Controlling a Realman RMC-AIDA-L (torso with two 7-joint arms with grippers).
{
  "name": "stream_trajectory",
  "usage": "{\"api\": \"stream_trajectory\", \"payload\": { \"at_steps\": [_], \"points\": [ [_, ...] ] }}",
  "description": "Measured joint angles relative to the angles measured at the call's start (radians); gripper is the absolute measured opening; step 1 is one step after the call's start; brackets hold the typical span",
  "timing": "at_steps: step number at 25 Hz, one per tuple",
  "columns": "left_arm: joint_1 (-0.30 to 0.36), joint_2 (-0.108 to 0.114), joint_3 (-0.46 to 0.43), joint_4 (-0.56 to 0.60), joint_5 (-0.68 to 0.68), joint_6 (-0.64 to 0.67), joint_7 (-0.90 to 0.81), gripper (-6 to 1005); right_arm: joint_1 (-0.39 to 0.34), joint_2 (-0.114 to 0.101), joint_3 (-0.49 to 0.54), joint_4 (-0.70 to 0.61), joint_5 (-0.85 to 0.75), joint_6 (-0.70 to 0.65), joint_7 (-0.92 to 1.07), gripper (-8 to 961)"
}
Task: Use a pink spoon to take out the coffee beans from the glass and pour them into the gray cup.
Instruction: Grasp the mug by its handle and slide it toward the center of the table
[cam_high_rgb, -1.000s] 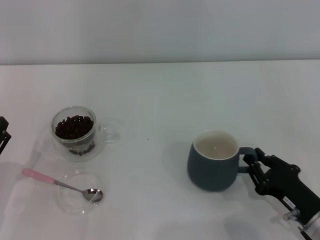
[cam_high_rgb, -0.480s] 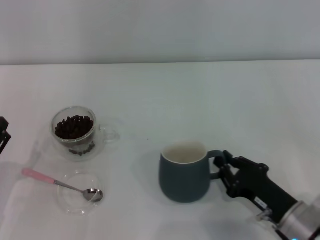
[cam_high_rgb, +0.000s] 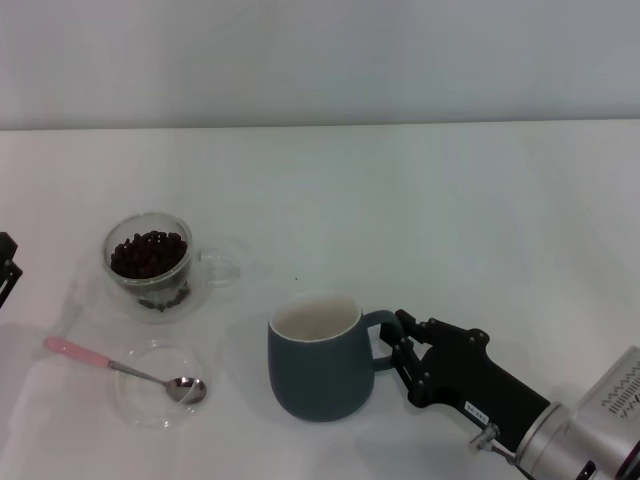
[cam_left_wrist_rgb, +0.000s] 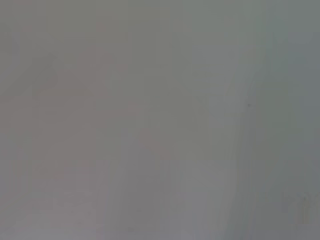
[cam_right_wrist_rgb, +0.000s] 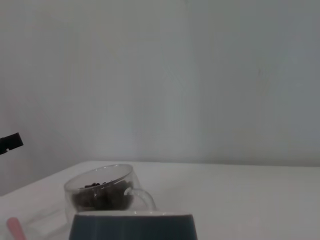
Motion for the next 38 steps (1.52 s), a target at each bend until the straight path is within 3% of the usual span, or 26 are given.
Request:
{"api": "stream_trajectory", "payload": {
  "at_steps": [38],
  "points": [
    [-0.033, -0.002, -0.008, -0.003, -0.009, 0.052, -0.005, 873, -0.053, -0.008, -0.067, -0.009, -0.03, -0.041, -0.208, 140]
  ]
}}
